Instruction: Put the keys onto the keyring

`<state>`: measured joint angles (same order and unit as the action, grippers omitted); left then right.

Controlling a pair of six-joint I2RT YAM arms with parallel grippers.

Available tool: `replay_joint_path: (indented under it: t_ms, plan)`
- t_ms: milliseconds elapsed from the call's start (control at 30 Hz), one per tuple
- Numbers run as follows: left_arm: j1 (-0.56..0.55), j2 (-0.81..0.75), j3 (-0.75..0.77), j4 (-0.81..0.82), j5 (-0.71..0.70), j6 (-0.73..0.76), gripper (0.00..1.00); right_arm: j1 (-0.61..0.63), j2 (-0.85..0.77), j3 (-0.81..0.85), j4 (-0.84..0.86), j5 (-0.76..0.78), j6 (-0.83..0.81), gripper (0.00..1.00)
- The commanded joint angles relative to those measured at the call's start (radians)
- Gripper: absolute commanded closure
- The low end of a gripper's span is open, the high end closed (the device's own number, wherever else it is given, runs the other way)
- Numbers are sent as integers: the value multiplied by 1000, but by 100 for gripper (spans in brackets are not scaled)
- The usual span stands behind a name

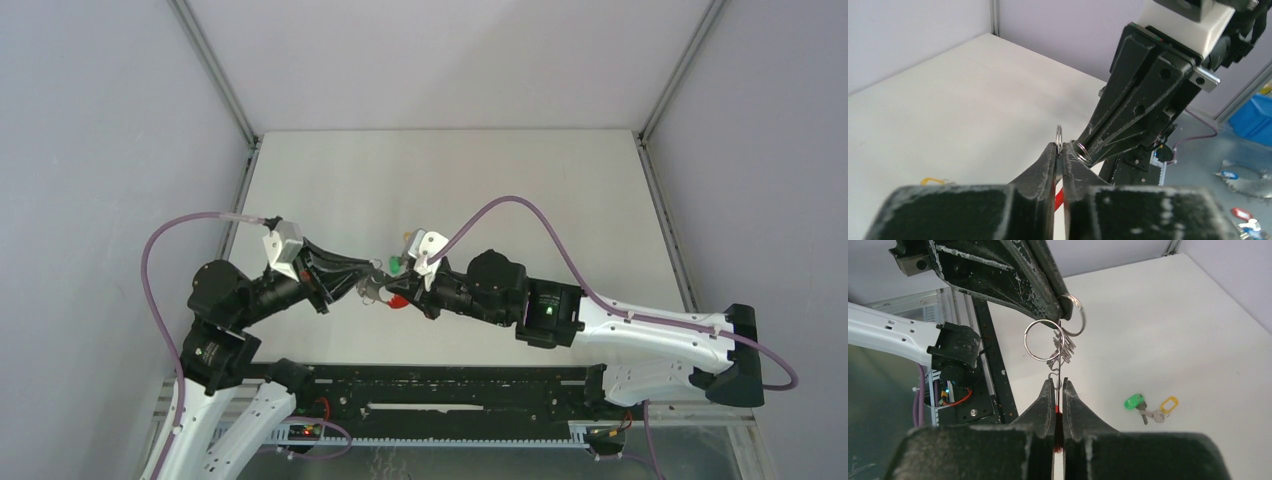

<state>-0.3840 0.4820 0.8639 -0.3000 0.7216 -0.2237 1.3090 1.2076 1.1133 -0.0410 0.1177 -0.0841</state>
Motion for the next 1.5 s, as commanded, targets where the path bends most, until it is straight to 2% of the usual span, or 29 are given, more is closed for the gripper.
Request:
replay_joint_path:
  t_ms: [0, 100, 200, 267, 333, 533, 700, 833, 1067, 1233, 1467]
  plan:
    - [-4, 3, -4, 10, -100, -63, 76, 7, -18, -1, 56, 16, -1, 100]
    - [-3, -5, -14, -11, -233, -98, 46, 24, -45, -34, 100, 56, -16, 100]
    - [-3, -13, -17, -20, -349, -112, 24, 31, -62, -43, 103, 81, -16, 100]
    - [-3, -18, -13, -17, -393, -110, 14, 36, -67, -46, 103, 93, -16, 100]
    - [-3, -26, -10, -10, -397, -101, 10, 40, -70, -49, 103, 121, -15, 100]
    - [-3, -51, -8, -29, -252, -40, 12, 52, -76, -58, 133, 176, -25, 100]
    - [-4, -64, -11, -37, 50, -13, 20, 68, -70, -57, 151, 243, -53, 100]
    - [-4, -68, -63, -26, 171, -64, 24, 93, -57, -57, 190, 320, -87, 100]
    - [-3, -52, -138, 154, 234, -239, 27, 132, -25, -57, 280, 390, -142, 100]
    - [-3, -63, -171, 319, 256, -299, 27, 156, 1, -57, 317, 418, -169, 100]
    - [-3, -63, -163, 341, 224, -319, 38, 167, 17, -56, 325, 425, -172, 100]
